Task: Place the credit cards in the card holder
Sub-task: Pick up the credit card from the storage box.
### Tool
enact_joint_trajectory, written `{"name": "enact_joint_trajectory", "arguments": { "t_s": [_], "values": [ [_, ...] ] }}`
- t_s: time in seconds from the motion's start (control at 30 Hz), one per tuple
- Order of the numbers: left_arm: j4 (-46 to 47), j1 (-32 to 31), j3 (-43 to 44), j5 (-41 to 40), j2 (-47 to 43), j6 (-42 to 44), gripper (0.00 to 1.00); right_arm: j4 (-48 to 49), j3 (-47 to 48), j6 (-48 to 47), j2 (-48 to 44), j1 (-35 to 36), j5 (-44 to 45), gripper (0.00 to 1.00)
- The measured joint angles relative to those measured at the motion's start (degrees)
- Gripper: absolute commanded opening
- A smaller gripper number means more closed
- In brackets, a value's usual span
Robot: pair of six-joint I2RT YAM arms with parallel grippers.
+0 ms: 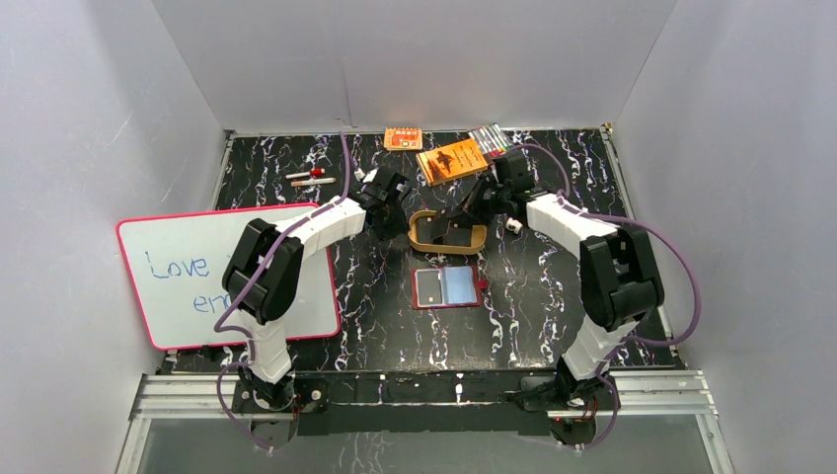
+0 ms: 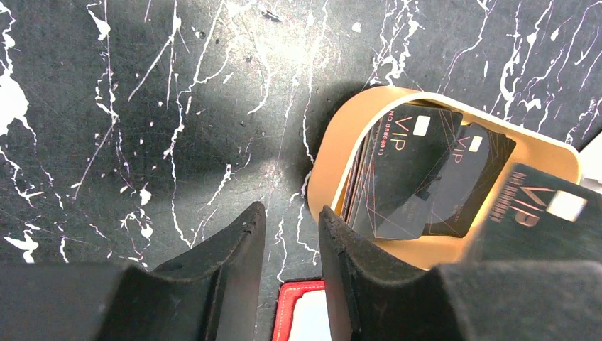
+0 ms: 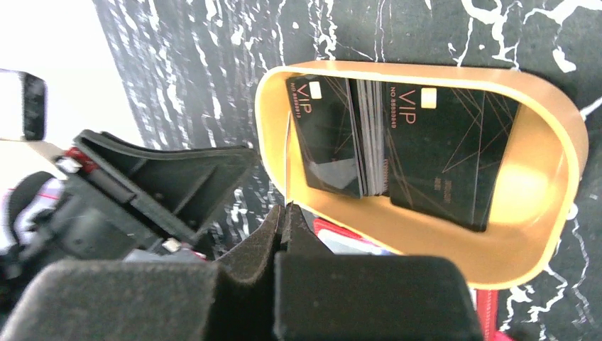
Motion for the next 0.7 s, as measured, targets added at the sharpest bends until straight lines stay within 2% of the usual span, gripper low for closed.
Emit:
{"name": "enact_joint_trajectory", "arguments": {
  "t_s": [0.23,0.37,0.5,0.57,0.63,0.7],
  "values": [
    [-0.11,0.20,0.55,-1.05,-0.02,-0.24,0.31,2.36,-4.79,12.90,-7.93,-4.85,-3.23,0.00],
    [-0.13,0.33,1.99,-1.88,0.02,-0.55,0.30,3.15,-4.92,16.26,-10.27,-5.35,-4.44,0.00],
    [0.00,0.37,3.41,-2.21,0.22,-1.14,0.29,0.87,-4.63,12.87,-12.79,-5.16,-4.61,0.00],
    [0.07,0.37,3.67,-2.21,0.26,-1.42,0.33,-1.20,-4.57,8.83,-14.80,-5.11,-4.48,0.00],
    [0.07,0.42,3.65,-2.21,0.22,-1.57,0.38,-2.99,-5.11,3.48,-18.25,-5.11,-4.33,0.00],
    [0.04,0.42,3.54,-1.92,-0.07,-1.53,0.48,-4.50,-6.56,-1.55,-22.71,-5.11,-4.22,0.00]
  ]
}}
